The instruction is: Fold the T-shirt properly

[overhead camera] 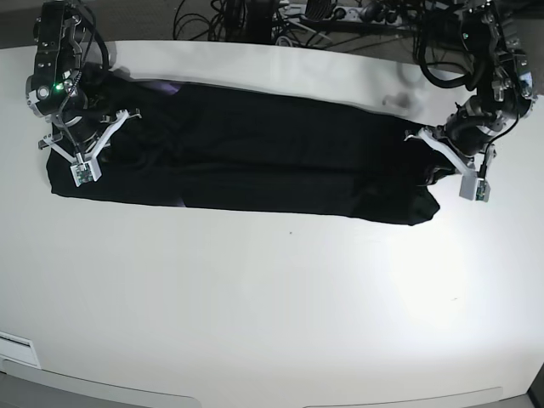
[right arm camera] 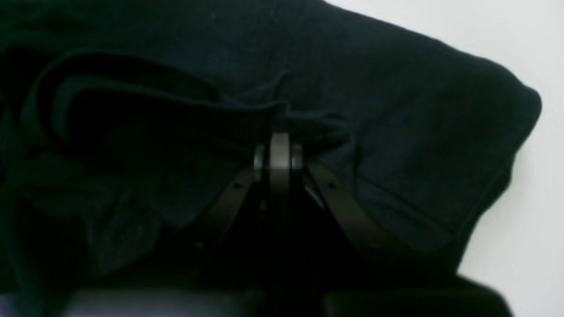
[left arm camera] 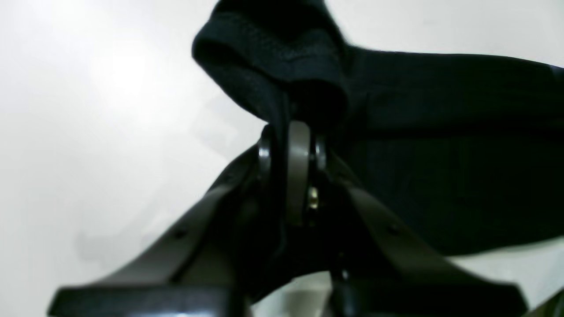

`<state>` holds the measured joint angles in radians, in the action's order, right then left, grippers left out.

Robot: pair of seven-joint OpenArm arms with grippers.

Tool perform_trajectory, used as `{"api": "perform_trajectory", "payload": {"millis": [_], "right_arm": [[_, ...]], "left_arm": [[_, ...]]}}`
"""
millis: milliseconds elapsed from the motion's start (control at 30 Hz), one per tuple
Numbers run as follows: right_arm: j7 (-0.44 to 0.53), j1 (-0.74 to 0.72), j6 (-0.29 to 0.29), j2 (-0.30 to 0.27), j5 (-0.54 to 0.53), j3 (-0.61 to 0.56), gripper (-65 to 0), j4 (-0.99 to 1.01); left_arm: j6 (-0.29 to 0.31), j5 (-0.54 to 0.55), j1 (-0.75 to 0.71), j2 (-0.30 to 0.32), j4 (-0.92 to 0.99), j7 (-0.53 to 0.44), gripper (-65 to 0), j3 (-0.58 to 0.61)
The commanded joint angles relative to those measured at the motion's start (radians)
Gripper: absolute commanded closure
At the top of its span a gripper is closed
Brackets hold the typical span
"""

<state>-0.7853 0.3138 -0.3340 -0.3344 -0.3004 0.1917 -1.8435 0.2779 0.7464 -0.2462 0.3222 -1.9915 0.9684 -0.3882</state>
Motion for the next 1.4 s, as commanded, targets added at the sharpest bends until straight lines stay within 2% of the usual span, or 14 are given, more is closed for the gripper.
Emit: {"api": "perform_trajectory", "payload": {"millis": [0, 133, 233, 367, 467, 633, 767, 933, 1133, 1367], "right_arm": [[-0.001, -0.002, 0.001, -0.009, -0.014, 0.005, 0.0, 0.013], [0.003, 0.009, -0.019, -0.009, -0.043, 0.005, 0.0, 0.088], [0.0, 0.008, -0.026, -0.009, -0.041, 0.005, 0.0, 0.106], [0.0, 0.008, -0.026, -0.009, -0.044, 0.005, 0.0, 0.105], [-0.006, 0.008, -0.026, -0.009, -0.044, 0.005, 0.0, 0.105], [-0.023, 0.008, -0.053, -0.009, -0.048, 0.005, 0.0, 0.105], [-0.031, 0.008, -0.053, -0.01, -0.067, 0.005, 0.0, 0.105], [-0.042, 0.008, -0.053, -0.012, -0.066, 0.005, 0.0, 0.105], [-0.042, 0.008, -0.052, -0.012, -0.066, 0.005, 0.0, 0.105], [-0.047, 0.008, -0.052, -0.012, -0.067, 0.005, 0.0, 0.105]], "left_arm": [[0.026, 0.039, 0.009, 0.012, -0.016, -0.021, 0.0, -0.006], [0.119, 0.163, 0.009, -0.005, -0.016, -0.017, 0.0, -0.006], [0.206, 0.299, 0.009, -0.032, -0.016, 0.019, 0.0, -0.006], [0.328, 0.507, 0.009, -0.093, -0.016, 0.095, 0.0, -0.005], [0.411, 0.602, 0.017, -0.153, -0.016, 0.14, 0.0, 0.002], [0.42, 0.486, 0.073, -0.232, 0.015, 0.12, 0.0, 0.094], [0.42, 0.356, 0.143, -0.269, 0.141, 0.045, 0.0, 0.19], [0.42, 0.388, 0.198, -0.296, 0.298, 0.051, 0.0, 0.262], [0.42, 0.565, 0.199, -0.313, 0.321, 0.153, 0.0, 0.283], [0.42, 0.52, 0.199, -0.32, 0.321, 0.132, 0.0, 0.283]]}}
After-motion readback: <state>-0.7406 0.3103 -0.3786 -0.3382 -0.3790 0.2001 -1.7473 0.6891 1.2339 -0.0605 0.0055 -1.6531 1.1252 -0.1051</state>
